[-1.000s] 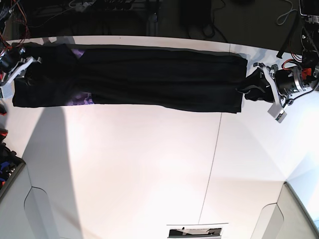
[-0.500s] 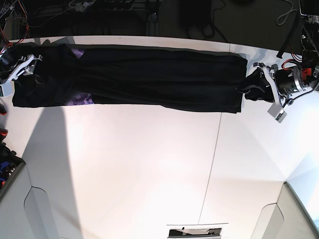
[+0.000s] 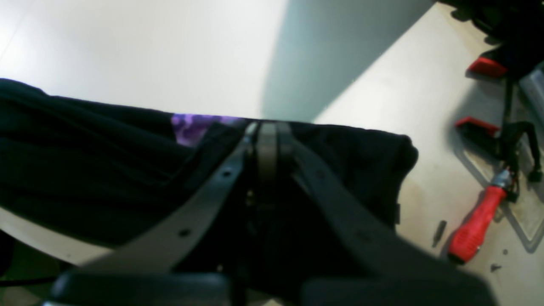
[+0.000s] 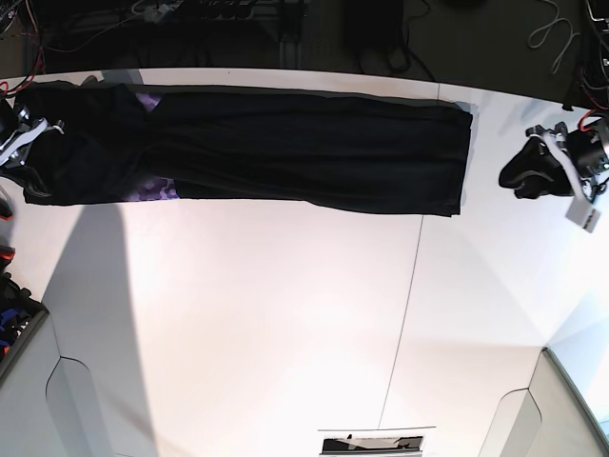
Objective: Layout the t-shirt on the table in an organized manner, then fold the t-shirt properly
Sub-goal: 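Regrasp both ends of the folded black strip with both grippers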
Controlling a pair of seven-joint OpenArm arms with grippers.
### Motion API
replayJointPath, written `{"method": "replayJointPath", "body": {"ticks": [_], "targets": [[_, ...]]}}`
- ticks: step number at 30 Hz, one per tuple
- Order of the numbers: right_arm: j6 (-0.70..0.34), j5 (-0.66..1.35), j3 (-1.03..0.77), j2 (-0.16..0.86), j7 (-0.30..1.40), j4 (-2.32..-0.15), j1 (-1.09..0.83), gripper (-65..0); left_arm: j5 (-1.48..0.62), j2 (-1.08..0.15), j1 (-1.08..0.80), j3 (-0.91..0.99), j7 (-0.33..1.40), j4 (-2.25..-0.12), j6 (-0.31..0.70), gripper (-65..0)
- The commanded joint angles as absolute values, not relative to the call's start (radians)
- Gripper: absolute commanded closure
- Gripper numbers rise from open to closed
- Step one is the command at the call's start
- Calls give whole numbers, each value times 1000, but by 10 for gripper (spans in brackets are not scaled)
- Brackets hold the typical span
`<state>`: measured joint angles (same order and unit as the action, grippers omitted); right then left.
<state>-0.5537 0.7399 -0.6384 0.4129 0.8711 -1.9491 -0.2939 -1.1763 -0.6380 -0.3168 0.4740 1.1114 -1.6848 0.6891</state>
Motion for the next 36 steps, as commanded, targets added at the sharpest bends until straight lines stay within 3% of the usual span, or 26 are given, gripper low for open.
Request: {"method": "replayJointPath", "body": {"ticks": [1,4,13,23,36], "targets": [[-554,740,-635,429,849,-1947,-292,0,-1206,-656,-321,479,1117,-1701,698,-367],[-554,740,-599,429,849,-1890,-291,0,-1219,-634,-343,471,1127,-1701,698,-436],[-554,731,-475,428,807,-1721,-291,0,-1079,-508,-344,439,997,-1699,698,-437],[-554,722,-451,406,804,-1702,-291,0,-981,-412,-306,438,909,-1593,698,-437],[-554,716,-451,406,804,-1702,-291,0,-930,-393,-233,343,882,-1432,698,-437]]}}
